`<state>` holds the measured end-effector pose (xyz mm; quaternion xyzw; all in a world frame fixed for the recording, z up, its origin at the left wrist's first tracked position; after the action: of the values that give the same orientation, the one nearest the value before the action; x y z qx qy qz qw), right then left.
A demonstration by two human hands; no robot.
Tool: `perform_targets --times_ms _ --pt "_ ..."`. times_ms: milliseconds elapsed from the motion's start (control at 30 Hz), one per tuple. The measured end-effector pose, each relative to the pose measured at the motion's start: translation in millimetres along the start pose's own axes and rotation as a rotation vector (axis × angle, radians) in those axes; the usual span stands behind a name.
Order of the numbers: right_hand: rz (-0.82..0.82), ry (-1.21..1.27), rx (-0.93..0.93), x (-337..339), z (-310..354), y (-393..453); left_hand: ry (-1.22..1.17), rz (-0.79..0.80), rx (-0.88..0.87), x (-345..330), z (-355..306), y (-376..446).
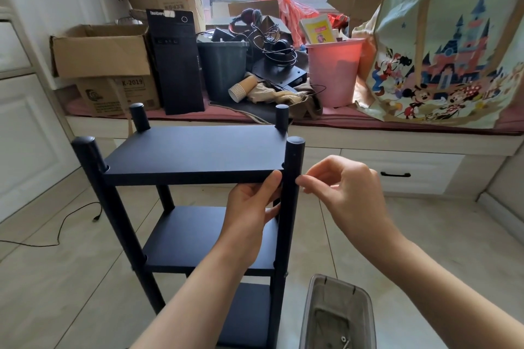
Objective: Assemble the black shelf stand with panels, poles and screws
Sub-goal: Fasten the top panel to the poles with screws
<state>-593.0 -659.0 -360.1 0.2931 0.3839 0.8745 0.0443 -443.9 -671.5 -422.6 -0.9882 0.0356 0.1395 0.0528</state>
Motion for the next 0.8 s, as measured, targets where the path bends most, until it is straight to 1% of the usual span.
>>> perform_targets --times_ms 67,167,233,267,400,500,600,700,800 --pt "0.01 -0.065 0.055 -2 3 -2 0.004 0.001 0.003 0 0 0" --pt "0.007 -0.244 0.221 -7 11 -5 0.01 0.007 0.005 0 1 0" --pt "0.021 -0.251 0.235 -8 10 -5 0.008 0.005 0.006 0 1 0" --pt "0.027 -0.2 0.199 -8 9 -4 0.002 0.005 0.005 0 1 0" --pt "0.029 0.18 -0.076 -2 -5 2 -0.006 0.016 -0.009 -1 1 -2" --pt "0.073 0.294 -0.205 -3 -19 3 -0.013 0.004 -0.006 1 3 -4" --pt "0.171 0.445 -0.35 -14 -31 -1 0.004 0.0 0.004 3 5 -5" --pt "0.274 0.649 -0.404 -25 -31 -3 0.03 -0.015 0.008 7 6 -7" --pt "0.348 0.737 -0.358 -29 -28 -2 0.062 -0.012 0.011 8 5 -10"
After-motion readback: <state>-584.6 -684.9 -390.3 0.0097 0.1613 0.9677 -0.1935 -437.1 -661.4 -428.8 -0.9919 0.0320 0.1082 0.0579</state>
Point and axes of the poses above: each hand's wrist, its own y-axis towards the middle knuckle, its own x-axis out of the back of the hand, z = x × y, the point moved 6 cm from there along y, towards the middle knuckle, and after that the axes turned 14 degrees about x, right-handed, at the moved point
